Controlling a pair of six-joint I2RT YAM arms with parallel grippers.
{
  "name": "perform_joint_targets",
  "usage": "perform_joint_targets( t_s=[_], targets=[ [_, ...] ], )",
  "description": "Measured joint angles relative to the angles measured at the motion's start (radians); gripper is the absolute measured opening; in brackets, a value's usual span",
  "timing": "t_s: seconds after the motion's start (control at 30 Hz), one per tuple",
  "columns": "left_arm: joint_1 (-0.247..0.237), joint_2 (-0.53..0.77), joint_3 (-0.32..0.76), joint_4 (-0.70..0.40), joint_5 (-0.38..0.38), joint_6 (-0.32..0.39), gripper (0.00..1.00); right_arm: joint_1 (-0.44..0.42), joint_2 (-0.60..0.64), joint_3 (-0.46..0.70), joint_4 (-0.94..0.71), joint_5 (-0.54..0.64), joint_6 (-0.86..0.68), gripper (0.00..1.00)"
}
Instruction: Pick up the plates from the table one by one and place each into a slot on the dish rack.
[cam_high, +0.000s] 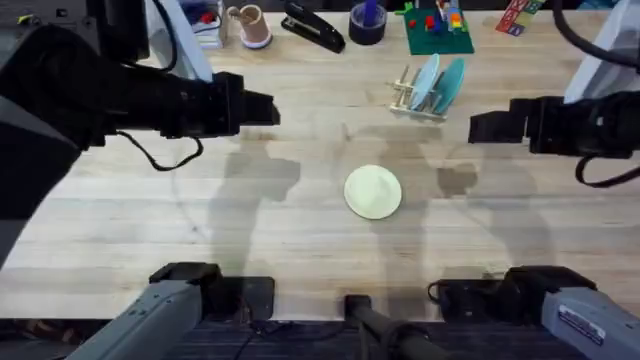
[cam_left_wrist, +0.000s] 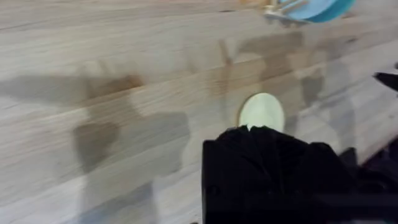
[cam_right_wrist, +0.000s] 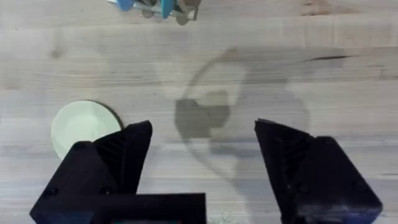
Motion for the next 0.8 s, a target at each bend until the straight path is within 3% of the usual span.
perform_joint_targets(
  t_s=[0.4,0.57,0.8],
  targets=[
    [-0.058,0.0,-0.039,0.091,0.227,-0.001,0.042,0.0,0.0,0.0,0.0,0.0,0.0,0.995],
    [-0.072,0.0,-0.131,0.167,0.279,-0.022,0.042,0.0,0.0,0.0,0.0,0.0,0.0,0.994],
    [-0.139,0.008,-0.232,0.292,0.308,-0.074,0.042,0.0,0.0,0.0,0.0,0.0,0.0,0.995]
  ],
)
